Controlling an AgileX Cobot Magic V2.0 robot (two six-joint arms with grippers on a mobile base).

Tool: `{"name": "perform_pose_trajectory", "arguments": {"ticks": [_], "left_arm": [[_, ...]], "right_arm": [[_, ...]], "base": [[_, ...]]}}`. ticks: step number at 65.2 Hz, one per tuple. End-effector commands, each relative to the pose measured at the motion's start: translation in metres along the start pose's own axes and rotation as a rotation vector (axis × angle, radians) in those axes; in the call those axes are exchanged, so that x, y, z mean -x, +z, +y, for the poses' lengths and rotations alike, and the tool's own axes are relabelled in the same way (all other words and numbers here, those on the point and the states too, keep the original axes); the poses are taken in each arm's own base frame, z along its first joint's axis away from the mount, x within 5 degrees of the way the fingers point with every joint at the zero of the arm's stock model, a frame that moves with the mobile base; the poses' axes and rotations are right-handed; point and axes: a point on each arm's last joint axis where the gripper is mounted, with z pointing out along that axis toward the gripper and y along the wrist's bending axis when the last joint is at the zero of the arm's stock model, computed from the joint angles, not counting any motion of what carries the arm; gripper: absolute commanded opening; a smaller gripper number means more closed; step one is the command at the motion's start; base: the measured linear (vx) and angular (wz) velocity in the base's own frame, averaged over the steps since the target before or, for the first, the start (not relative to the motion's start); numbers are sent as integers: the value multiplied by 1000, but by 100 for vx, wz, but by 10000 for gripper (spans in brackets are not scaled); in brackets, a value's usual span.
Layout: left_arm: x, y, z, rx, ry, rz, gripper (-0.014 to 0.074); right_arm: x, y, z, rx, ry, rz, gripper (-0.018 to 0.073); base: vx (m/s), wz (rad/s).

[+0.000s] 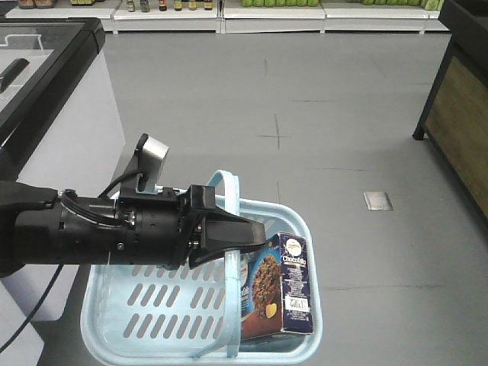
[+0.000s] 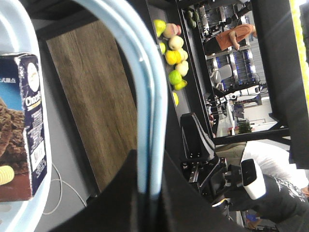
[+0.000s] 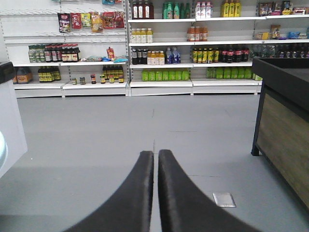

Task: Left arm holds basket, right arm returns cookies
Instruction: 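Drive forward toward the drink shelves holding the basket in the left gripper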

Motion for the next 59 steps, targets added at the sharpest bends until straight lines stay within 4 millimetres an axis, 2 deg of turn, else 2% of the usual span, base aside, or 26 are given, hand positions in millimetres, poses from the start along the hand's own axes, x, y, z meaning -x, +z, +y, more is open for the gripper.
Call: {"name": "perform_pose_trajectory", "arguments": {"ticks": [1, 59], "left_arm": [[4, -6, -30, -144, 8, -36, -3], [4, -6, -30, -144, 8, -36, -3]], "right_arm": [[1, 0, 0, -5, -18, -68, -11], [1, 0, 0, -5, -18, -68, -11]], "base": [[41, 3], [44, -4]]}}
